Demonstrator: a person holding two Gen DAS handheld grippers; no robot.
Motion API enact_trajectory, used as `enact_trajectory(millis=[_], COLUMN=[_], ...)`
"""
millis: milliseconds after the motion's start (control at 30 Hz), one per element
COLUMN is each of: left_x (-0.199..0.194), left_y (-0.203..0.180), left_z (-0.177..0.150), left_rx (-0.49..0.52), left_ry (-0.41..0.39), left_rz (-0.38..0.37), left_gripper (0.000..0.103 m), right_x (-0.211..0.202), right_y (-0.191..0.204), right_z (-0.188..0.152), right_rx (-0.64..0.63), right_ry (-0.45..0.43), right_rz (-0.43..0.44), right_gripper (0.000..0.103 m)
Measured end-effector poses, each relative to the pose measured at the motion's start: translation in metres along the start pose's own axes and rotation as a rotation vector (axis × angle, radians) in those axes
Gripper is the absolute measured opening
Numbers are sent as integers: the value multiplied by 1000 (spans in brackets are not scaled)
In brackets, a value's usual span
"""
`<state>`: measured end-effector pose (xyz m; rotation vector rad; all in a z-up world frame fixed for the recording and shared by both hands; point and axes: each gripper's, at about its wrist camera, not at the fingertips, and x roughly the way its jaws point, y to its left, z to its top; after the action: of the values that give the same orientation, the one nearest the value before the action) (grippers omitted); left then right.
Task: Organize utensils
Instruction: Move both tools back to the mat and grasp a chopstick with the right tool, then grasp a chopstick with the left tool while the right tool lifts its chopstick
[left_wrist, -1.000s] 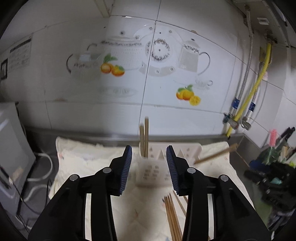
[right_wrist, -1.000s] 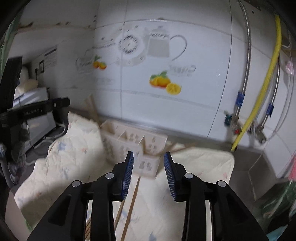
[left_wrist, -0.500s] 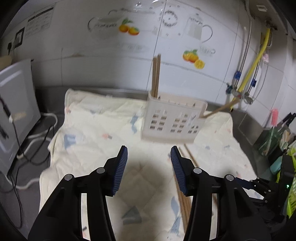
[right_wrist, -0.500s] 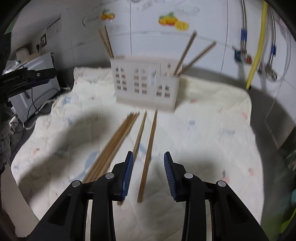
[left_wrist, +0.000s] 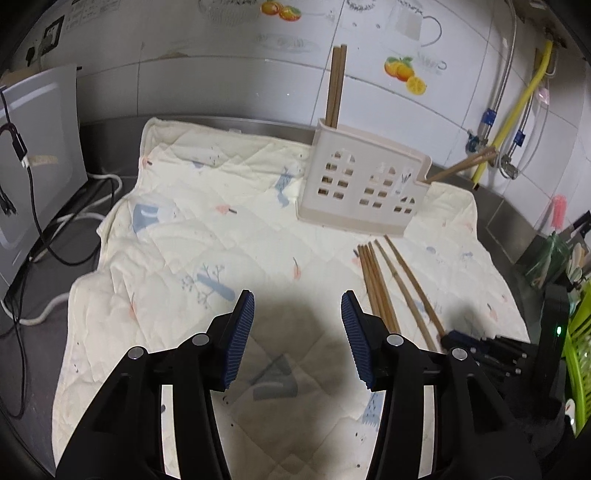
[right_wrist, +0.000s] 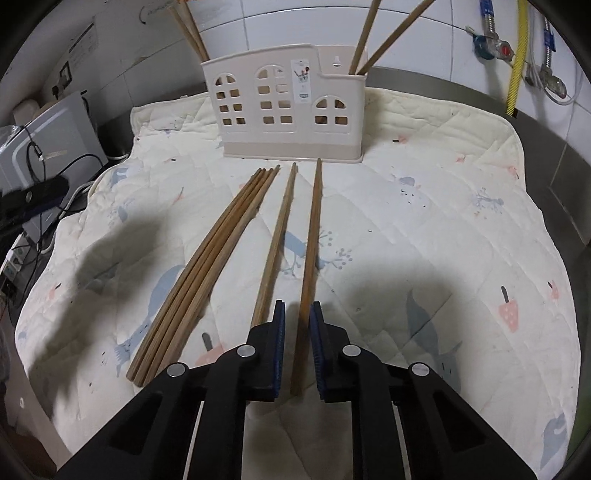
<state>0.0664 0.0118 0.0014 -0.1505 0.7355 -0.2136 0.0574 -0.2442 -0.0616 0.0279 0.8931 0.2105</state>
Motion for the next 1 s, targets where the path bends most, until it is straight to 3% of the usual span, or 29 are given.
enact_trajectory(millis=[333, 533, 800, 1000], left_x=[14, 28, 55, 62], left_y=[-9, -32, -57, -67], left_z=[-19, -38, -66, -67], left_rx=[18, 37, 0, -15], left_ry=[63, 135, 262, 265], left_rz=[-23, -87, -151, -141], left_gripper=[48, 46, 24, 15], right_x=[10, 8, -8, -21], right_y=[-3, -5, -14, -21], right_z=[0, -1, -7, -10], right_rx=[33, 41, 53, 55], right_ry=[15, 3, -33, -61], right_rz=[-14, -19, -38, -47], right_gripper=[8, 7, 7, 7])
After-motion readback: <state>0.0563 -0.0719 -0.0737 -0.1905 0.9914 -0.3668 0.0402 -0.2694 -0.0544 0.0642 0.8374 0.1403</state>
